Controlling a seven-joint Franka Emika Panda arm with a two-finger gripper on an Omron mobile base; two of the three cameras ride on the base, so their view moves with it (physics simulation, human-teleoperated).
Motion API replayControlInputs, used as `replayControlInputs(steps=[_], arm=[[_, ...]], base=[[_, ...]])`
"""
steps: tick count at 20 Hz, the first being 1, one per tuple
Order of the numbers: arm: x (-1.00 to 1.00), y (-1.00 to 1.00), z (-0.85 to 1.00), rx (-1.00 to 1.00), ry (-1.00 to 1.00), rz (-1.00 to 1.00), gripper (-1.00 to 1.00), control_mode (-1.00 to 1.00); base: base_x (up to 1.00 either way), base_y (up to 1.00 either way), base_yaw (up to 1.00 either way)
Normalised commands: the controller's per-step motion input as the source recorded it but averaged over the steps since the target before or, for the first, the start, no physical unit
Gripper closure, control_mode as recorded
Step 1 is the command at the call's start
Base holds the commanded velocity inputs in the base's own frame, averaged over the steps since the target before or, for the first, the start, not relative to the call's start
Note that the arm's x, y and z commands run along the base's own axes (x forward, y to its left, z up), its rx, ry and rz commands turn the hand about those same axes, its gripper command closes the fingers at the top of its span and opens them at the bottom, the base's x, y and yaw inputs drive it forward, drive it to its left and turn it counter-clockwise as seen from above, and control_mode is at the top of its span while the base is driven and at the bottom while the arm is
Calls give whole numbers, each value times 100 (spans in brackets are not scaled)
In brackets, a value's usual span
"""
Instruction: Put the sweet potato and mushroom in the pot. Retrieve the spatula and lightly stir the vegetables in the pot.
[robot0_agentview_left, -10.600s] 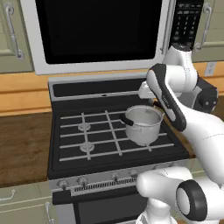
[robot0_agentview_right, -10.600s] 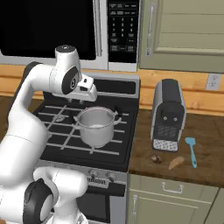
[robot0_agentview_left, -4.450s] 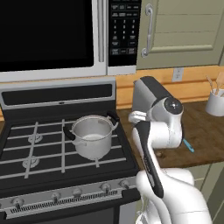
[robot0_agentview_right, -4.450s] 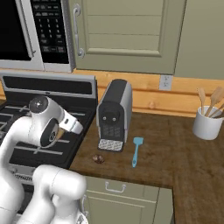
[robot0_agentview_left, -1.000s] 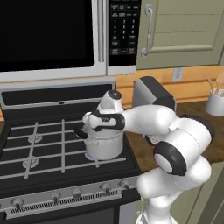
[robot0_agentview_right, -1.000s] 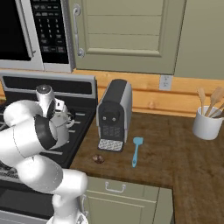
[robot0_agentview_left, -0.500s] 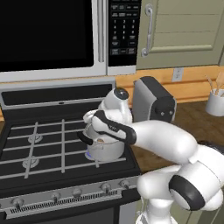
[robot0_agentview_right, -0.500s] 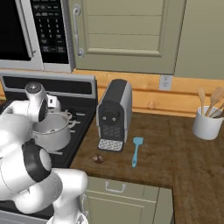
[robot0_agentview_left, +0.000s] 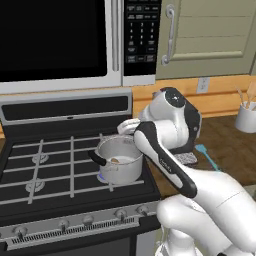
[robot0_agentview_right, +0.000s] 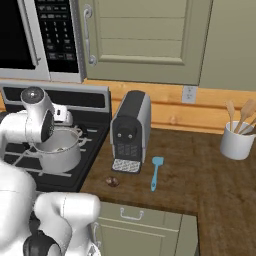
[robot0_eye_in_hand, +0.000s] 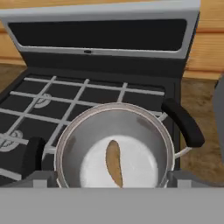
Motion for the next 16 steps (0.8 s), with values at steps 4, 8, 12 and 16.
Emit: replayControlInputs(steps=[4,8,12,16], arm=[[-42,-100,13,0,17,-11,-100,-100],[-51,-100,-4,-4,15,-11,-100,-100],[-40,-91,-40,-7,14,-12,-100,-100],[-1,-73,-68,-6,10,-6,-100,-100]], base=[[0,0,0],[0,0,0],[0,0,0],[0,0,0]])
